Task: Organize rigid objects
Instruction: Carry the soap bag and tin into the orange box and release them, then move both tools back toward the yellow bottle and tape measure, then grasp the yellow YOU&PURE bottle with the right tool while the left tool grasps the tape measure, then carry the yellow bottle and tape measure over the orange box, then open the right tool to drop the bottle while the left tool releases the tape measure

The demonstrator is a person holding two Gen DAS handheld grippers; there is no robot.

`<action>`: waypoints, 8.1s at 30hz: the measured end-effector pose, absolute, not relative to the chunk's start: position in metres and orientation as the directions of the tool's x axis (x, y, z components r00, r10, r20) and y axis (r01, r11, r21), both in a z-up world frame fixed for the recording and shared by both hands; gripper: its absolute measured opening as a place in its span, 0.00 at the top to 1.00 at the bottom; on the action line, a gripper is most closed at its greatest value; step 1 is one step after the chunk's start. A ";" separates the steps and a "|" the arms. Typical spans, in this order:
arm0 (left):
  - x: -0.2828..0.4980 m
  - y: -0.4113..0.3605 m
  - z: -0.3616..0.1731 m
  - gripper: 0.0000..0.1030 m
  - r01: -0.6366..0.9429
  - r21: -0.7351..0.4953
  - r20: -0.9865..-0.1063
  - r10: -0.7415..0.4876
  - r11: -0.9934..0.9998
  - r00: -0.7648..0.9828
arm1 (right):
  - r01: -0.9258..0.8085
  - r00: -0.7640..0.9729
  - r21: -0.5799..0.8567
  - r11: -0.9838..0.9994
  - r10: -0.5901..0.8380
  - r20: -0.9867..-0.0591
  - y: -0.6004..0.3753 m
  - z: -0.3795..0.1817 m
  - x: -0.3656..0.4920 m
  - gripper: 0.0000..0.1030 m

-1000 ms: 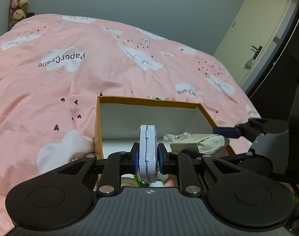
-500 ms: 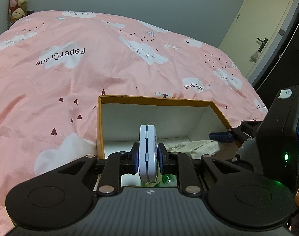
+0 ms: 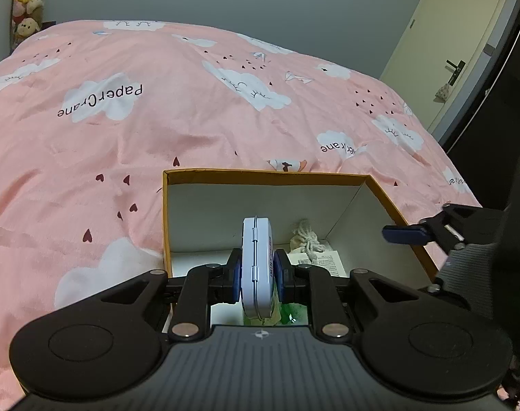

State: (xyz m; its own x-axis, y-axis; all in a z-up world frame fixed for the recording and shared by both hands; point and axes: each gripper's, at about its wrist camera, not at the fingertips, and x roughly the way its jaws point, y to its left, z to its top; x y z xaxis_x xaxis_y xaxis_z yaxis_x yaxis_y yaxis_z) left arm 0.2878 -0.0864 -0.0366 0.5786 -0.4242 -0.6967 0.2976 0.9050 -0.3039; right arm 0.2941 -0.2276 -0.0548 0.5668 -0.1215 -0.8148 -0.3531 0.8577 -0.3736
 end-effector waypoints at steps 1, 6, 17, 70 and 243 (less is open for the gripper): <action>0.289 -0.087 -0.037 0.80 0.298 -0.301 -0.698 -0.422 0.906 0.579 | -0.350 0.574 -0.378 0.857 -0.123 -0.810 -0.228 -0.053 0.292 0.26; 0.290 -0.094 -0.038 0.80 0.307 -0.276 -0.705 -0.409 0.911 0.580 | -0.347 0.605 -0.386 0.855 -0.110 -0.788 -0.227 -0.042 0.281 0.21; 0.288 -0.095 -0.039 0.80 0.316 -0.265 -0.701 -0.407 0.911 0.586 | -0.352 0.648 -0.426 0.834 -0.111 -0.753 -0.219 -0.031 0.268 0.13; 0.121 0.082 -0.023 0.48 0.097 -0.233 -0.719 -0.239 0.968 0.653 | -0.505 0.660 -0.075 0.860 0.330 -0.675 -0.109 0.008 0.117 0.07; 0.171 -0.082 -0.023 0.43 0.400 -0.156 -0.606 -0.408 0.903 0.683 | -0.362 0.459 -0.319 0.876 -0.131 -0.879 -0.234 -0.049 0.198 0.76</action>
